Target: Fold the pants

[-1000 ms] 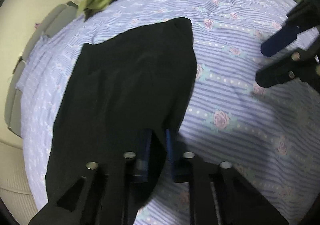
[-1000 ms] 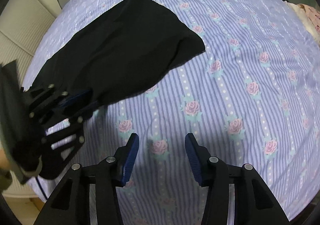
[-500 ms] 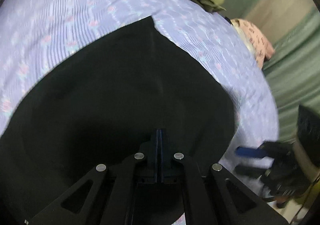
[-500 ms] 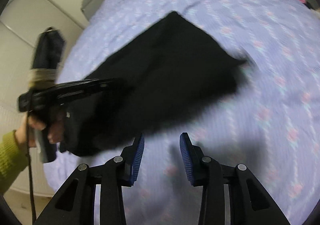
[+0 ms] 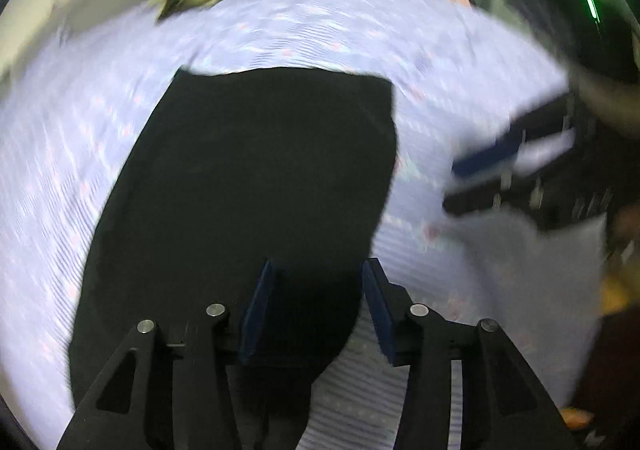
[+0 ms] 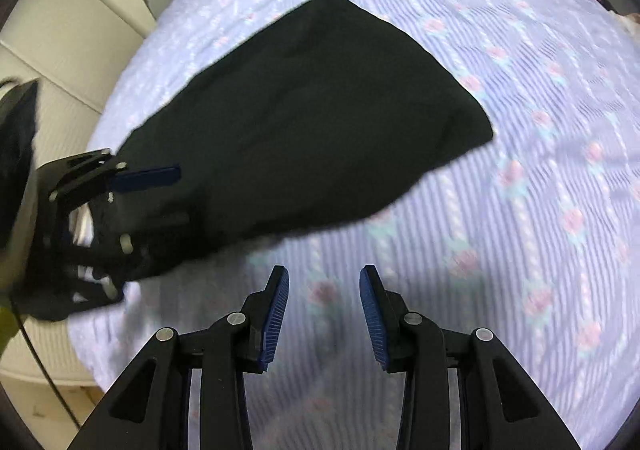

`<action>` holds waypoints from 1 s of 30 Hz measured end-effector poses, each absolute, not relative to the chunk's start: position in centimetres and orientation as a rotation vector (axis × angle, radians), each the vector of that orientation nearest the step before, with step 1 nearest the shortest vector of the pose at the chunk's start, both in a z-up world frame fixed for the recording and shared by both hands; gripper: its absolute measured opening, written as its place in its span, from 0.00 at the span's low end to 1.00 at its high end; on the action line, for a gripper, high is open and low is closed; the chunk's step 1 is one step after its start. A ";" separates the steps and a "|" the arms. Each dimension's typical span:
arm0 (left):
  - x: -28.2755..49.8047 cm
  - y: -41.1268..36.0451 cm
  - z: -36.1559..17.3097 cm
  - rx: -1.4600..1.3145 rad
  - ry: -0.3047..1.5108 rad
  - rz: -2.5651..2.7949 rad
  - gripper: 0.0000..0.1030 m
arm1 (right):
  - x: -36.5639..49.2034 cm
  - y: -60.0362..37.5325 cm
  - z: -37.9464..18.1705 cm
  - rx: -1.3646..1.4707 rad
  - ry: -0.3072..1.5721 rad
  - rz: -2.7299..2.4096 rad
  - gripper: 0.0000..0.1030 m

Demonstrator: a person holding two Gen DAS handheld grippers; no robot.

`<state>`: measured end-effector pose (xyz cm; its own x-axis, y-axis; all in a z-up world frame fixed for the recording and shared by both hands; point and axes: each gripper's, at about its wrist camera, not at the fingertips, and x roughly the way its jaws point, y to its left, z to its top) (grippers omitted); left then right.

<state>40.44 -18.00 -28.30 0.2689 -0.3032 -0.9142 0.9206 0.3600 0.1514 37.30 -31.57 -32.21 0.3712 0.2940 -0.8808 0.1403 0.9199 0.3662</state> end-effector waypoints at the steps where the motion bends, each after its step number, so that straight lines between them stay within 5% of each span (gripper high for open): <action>1: 39.4 -18.4 -29.1 0.874 0.909 -0.966 0.45 | 36.9 -31.5 -32.3 0.414 1.201 0.095 0.37; 3: 37.6 -19.1 -31.1 1.034 0.826 -0.953 0.43 | 36.5 -31.5 -32.4 0.424 1.214 0.082 0.37; 6: 37.5 -19.4 -33.0 1.155 0.770 -0.907 0.10 | 35.7 -31.0 -32.6 0.437 1.220 0.067 0.37; 7: 38.1 -19.3 -32.8 1.127 0.788 -0.911 0.06 | 35.6 -30.8 -32.6 0.438 1.217 0.071 0.37; 13: 47.6 -16.1 -29.6 0.428 1.221 -0.929 0.04 | 36.6 -29.9 -31.8 0.447 1.181 0.107 0.37; 18: 54.1 -11.0 -31.8 -0.065 1.400 -0.827 0.04 | 39.1 -29.1 -30.4 0.455 1.119 0.157 0.37; 30: 56.5 -6.7 -35.2 -0.315 1.504 -0.799 0.04 | 45.2 -25.4 -32.2 0.447 1.107 0.262 0.38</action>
